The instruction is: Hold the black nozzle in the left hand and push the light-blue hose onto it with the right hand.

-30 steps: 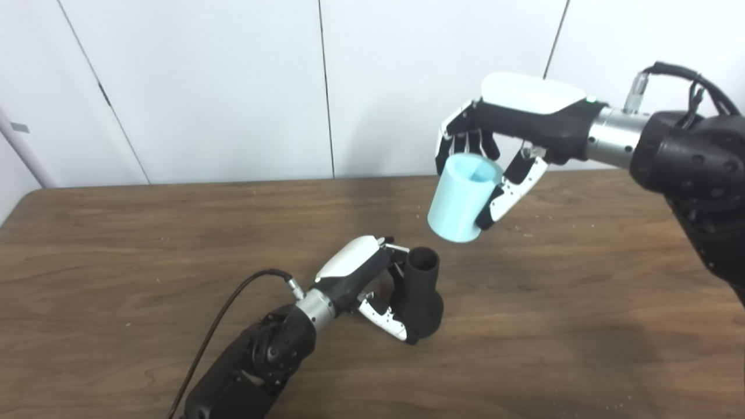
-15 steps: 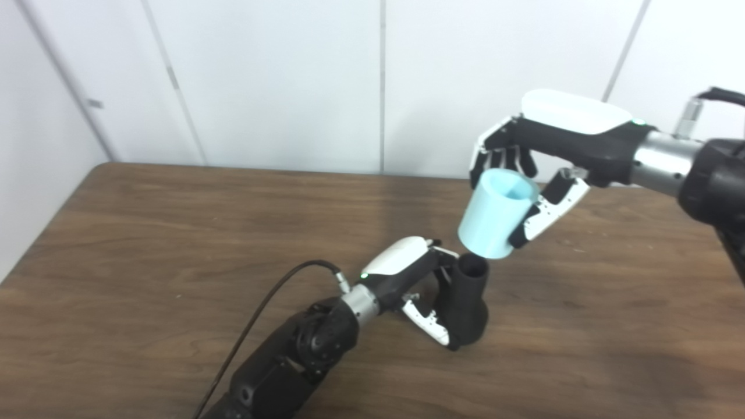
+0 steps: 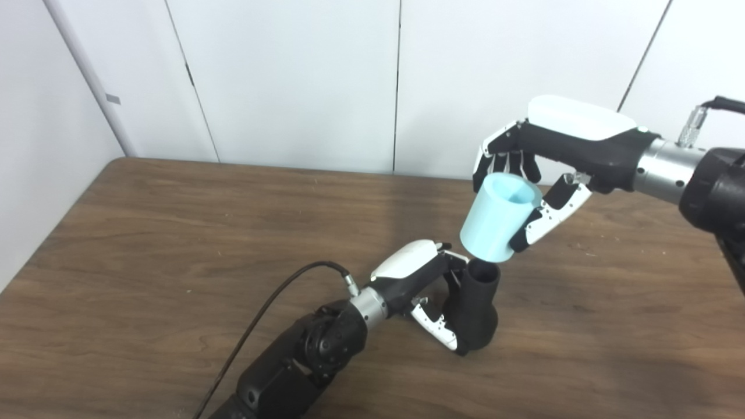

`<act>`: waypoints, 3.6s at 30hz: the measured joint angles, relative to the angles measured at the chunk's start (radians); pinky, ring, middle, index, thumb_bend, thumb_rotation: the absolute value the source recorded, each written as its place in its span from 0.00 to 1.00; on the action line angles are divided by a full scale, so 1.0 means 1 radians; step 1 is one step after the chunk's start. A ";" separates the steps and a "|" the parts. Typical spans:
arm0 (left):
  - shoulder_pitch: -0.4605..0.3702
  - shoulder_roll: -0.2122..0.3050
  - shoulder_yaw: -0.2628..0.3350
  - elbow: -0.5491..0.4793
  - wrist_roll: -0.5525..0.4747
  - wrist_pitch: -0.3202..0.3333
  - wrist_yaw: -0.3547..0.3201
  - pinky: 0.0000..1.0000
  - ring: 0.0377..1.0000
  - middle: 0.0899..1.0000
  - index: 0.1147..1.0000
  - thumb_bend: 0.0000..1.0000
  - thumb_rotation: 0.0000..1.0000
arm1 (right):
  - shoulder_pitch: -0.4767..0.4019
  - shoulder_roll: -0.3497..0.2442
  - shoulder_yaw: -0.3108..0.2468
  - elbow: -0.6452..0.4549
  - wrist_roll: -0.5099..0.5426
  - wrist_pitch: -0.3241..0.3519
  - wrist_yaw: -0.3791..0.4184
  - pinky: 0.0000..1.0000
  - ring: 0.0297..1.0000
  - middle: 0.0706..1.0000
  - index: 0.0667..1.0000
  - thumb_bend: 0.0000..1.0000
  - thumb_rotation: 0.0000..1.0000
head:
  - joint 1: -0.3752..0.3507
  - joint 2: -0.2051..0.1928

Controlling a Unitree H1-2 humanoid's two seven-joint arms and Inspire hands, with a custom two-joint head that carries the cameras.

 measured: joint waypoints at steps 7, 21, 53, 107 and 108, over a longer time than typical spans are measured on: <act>0.013 0.019 0.003 -0.023 -0.010 -0.003 -0.013 1.00 0.60 0.46 0.40 0.52 0.00 | 0.000 0.020 0.006 0.005 -0.008 -0.005 -0.001 0.34 0.41 0.44 0.49 0.50 0.00 | -0.103 0.002; 0.014 0.037 0.008 -0.035 -0.044 -0.005 -0.039 1.00 0.59 0.44 0.41 0.53 0.00 | 0.011 0.046 -0.005 0.031 -0.006 0.006 -0.019 0.36 0.39 0.42 0.50 0.50 0.00 | -0.178 0.009; 0.015 0.046 0.009 -0.035 -0.049 -0.019 -0.045 1.00 0.60 0.43 0.42 0.53 0.00 | 0.008 0.041 0.035 0.030 -0.028 -0.001 0.015 0.35 0.39 0.45 0.49 0.50 0.00 | -0.201 0.028; 0.015 0.037 0.009 -0.035 -0.044 -0.008 -0.045 1.00 0.59 0.47 0.40 0.52 0.00 | 0.094 0.055 0.052 0.030 -0.041 0.014 0.012 0.35 0.40 0.42 0.50 0.50 0.00 | -0.101 0.054; 0.015 0.037 0.009 -0.035 -0.044 -0.008 -0.045 1.00 0.59 0.46 0.40 0.52 0.00 | 0.094 0.054 0.053 0.030 -0.041 0.013 0.012 0.35 0.40 0.42 0.50 0.50 0.00 | -0.101 0.054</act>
